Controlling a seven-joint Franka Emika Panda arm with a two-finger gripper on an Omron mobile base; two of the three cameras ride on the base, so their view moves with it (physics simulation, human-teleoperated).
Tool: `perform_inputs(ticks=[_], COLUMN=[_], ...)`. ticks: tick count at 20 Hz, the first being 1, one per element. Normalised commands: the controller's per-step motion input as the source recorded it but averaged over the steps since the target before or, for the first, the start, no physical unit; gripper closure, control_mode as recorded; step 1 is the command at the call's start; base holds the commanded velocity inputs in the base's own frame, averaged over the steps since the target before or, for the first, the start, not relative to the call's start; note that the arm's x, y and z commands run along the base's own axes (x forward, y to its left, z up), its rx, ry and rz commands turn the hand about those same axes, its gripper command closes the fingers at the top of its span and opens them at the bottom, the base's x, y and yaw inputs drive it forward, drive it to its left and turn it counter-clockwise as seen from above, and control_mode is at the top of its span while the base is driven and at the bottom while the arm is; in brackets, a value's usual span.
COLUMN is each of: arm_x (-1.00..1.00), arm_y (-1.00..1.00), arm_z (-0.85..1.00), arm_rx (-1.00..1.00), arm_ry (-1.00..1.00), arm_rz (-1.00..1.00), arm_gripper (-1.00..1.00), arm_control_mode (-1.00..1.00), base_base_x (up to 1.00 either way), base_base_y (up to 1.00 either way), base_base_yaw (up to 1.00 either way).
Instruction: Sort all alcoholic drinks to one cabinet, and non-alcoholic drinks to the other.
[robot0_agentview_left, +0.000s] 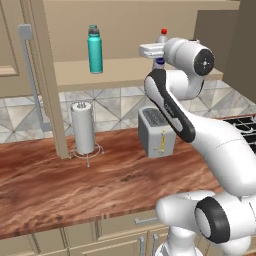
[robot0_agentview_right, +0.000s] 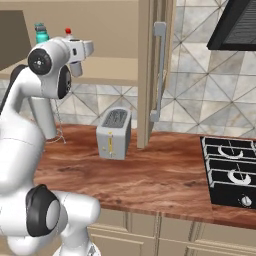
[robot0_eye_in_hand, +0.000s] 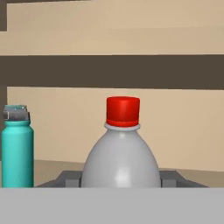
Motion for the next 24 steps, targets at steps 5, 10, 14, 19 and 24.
perform_inputs(ticks=[5, 10, 14, 19, 24], arm_x=[0.32, 0.34, 0.38, 0.42, 0.43], arm_y=[0.14, 0.14, 0.08, 0.07, 0.01], arm_z=[-0.15, -0.08, 0.00, 0.00, 0.00], arm_rx=[0.00, 0.00, 0.00, 0.00, 0.00], arm_ry=[0.00, 0.00, 0.00, 0.00, 0.00], arm_rz=[0.00, 0.00, 0.00, 0.00, 0.00], arm_gripper=[1.00, 1.00, 1.00, 1.00, 1.00], arm_control_mode=[-1.00, -1.00, -1.00, -1.00, -1.00], base_base_x=[0.00, 0.00, 0.00, 0.00, 0.00], base_base_y=[0.00, 0.00, 0.00, 0.00, 0.00], base_base_yaw=[0.00, 0.00, 0.00, 0.00, 0.00])
